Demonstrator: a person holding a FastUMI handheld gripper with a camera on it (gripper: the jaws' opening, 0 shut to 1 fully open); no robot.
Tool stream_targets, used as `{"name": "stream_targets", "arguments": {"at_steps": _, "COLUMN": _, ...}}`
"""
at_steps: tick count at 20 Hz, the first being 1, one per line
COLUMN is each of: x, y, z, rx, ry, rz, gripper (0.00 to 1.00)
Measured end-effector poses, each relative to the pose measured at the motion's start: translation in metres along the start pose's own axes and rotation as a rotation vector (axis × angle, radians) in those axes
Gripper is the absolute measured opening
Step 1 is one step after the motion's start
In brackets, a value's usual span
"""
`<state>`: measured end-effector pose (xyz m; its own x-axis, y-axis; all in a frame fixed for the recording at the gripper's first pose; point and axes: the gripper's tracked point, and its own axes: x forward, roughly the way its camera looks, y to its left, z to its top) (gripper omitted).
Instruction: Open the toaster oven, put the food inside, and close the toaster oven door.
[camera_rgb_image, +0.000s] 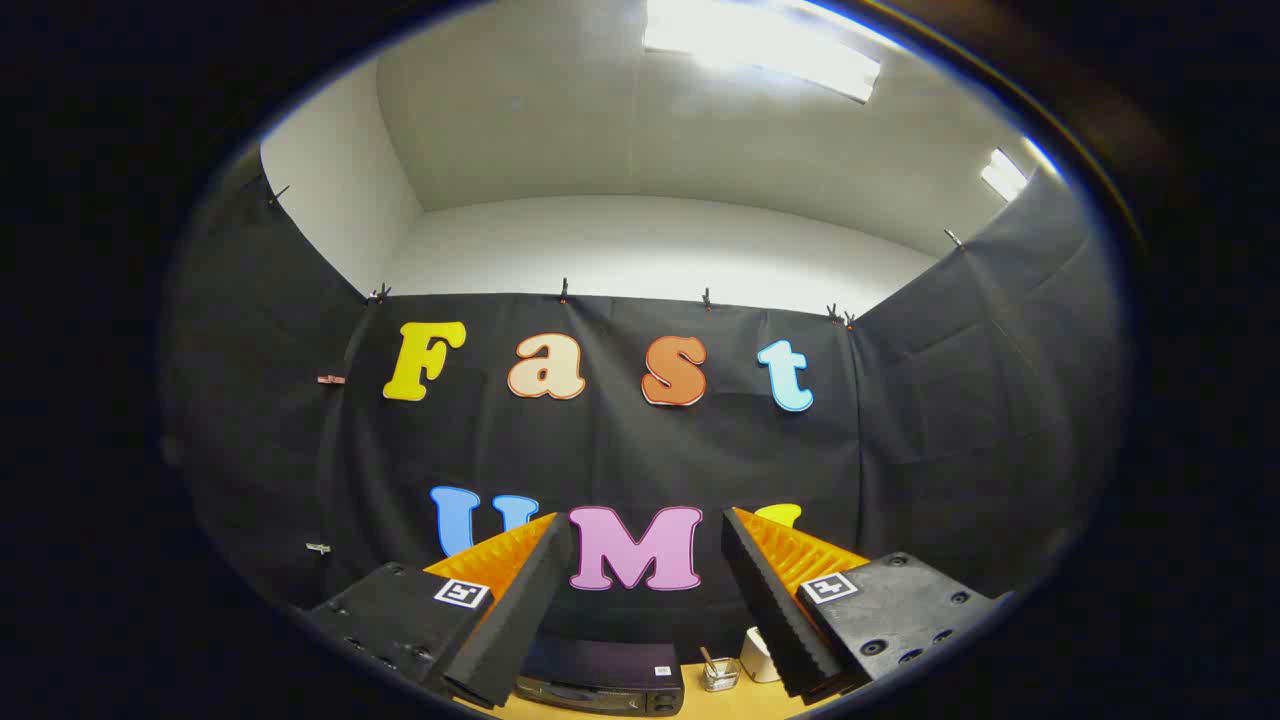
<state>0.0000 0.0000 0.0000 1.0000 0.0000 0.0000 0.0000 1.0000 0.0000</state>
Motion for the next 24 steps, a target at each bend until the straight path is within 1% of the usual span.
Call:
{"name": "stream_targets", "arguments": {"at_steps": 6, "x": 0.0031, "y": -0.0037, "z": 0.0008, "rx": 0.002, "ry": 0.007, "rz": -0.018, "gripper": 0.97}}
{"name": "stream_targets", "arguments": {"at_steps": 12, "x": 0.0041, "y": -0.0012, "z": -0.0014, "rx": -0.014, "ry": 0.019, "rz": -0.012, "gripper": 0.97}}
{"name": "stream_targets", "arguments": {"at_steps": 24, "x": 0.0069, "y": 0.0053, "z": -0.0002, "rx": -0.003, "ry": 0.013, "rz": 0.001, "gripper": 0.97}}
